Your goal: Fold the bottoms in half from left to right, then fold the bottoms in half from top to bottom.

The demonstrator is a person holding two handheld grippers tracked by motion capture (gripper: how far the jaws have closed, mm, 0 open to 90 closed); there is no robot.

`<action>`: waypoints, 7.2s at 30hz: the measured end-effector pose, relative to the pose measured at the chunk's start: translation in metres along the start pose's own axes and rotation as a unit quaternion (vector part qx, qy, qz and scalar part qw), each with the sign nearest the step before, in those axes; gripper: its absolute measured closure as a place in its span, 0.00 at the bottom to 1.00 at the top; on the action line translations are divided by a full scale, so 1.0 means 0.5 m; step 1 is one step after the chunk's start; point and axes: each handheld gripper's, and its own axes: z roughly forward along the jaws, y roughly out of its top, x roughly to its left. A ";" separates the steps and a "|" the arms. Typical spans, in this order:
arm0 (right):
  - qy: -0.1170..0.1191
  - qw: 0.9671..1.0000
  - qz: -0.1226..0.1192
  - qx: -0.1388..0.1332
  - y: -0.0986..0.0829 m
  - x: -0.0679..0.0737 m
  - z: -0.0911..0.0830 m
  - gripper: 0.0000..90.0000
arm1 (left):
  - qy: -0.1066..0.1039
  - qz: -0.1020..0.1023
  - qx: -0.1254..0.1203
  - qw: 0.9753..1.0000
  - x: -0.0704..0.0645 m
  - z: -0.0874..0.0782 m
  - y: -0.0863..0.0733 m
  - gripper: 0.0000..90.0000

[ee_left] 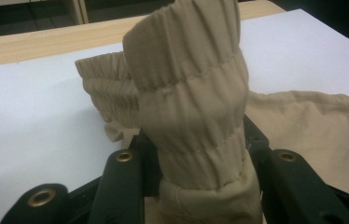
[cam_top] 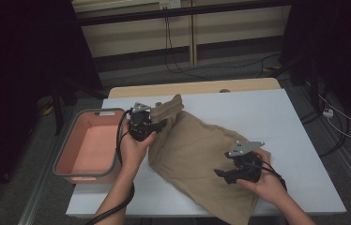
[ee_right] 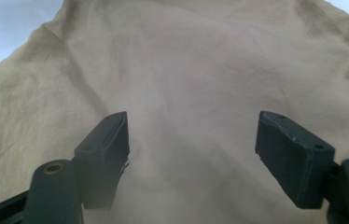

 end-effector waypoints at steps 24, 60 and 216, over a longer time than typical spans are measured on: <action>-0.005 1.000 0.005 -0.005 -0.011 -0.005 -0.009 0.26 | -0.011 0.013 -0.010 1.000 -0.017 -0.011 -0.017 0.68; -0.012 1.000 0.011 -0.004 -0.012 -0.021 -0.009 0.26 | -0.089 0.033 0.047 0.994 -0.063 0.005 -0.085 0.43; -0.032 0.999 0.032 0.007 0.188 -0.095 0.110 0.38 | -0.081 0.033 0.056 0.995 -0.005 -0.033 -0.091 0.09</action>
